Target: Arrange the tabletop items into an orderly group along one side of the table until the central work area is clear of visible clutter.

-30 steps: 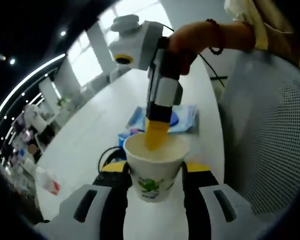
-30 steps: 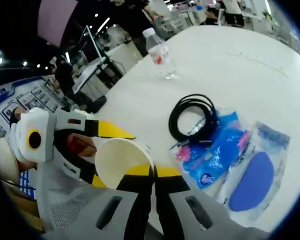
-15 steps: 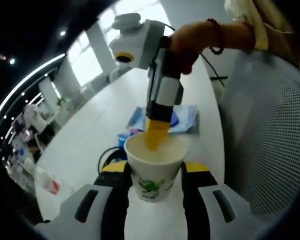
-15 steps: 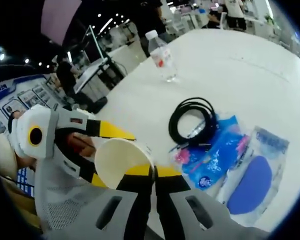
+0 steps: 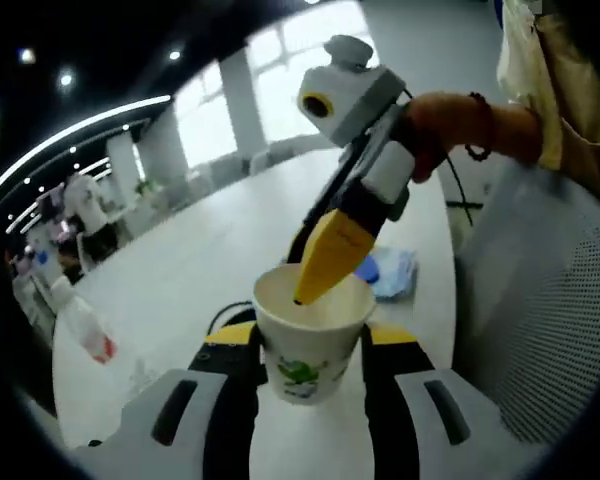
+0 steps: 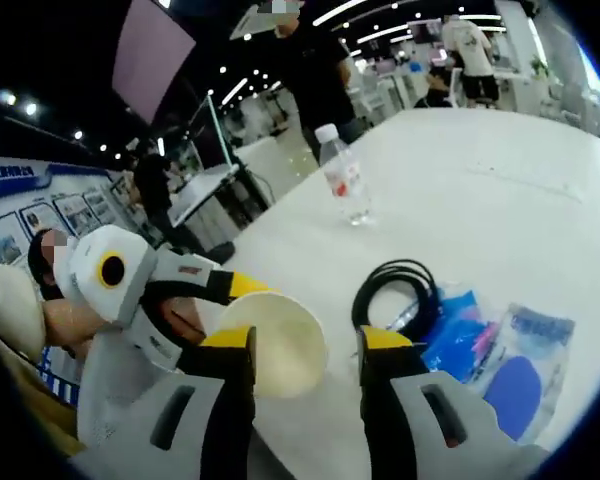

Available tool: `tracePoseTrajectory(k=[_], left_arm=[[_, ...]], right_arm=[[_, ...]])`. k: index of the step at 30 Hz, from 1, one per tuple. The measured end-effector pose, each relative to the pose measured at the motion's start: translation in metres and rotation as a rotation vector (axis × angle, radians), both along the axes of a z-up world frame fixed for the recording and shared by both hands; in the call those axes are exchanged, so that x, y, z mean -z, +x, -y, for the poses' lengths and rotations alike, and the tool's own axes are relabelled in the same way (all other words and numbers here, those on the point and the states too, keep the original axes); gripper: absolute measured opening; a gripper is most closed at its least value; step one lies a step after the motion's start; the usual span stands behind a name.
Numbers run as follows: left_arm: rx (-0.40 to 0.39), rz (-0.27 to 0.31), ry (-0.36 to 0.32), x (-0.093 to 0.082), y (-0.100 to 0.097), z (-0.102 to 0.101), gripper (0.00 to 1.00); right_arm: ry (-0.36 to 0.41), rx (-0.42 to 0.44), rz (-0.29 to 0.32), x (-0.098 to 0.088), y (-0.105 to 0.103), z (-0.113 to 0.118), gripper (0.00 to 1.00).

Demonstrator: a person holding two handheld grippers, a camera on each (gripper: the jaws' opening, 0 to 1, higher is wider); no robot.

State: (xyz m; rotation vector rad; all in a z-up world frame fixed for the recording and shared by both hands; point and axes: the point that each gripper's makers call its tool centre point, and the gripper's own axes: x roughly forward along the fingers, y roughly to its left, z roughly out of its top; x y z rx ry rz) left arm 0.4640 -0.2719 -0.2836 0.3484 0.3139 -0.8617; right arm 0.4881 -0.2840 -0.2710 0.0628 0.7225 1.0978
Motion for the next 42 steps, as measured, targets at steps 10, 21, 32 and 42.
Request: tracePoseTrajectory(k=[10, 21, 32, 42], left_arm=[[-0.114, -0.031, -0.137, -0.014, 0.016, -0.017, 0.37], [-0.173, -0.018, -0.185, -0.023, 0.034, -0.028, 0.37], [-0.296, 0.018, -0.227, -0.033, 0.070, -0.040, 0.37], [-0.355, 0.047, -0.261, -0.032, 0.109, -0.047, 0.38]], right_arm=[[0.111, 0.032, 0.116, -0.027, 0.011, 0.007, 0.81], [0.076, 0.043, 0.223, -0.031, 0.014, 0.031, 1.00], [0.022, 0.079, 0.239, -0.019, 0.016, 0.058, 1.00], [0.012, 0.131, 0.218, -0.007, 0.023, 0.071, 1.00]])
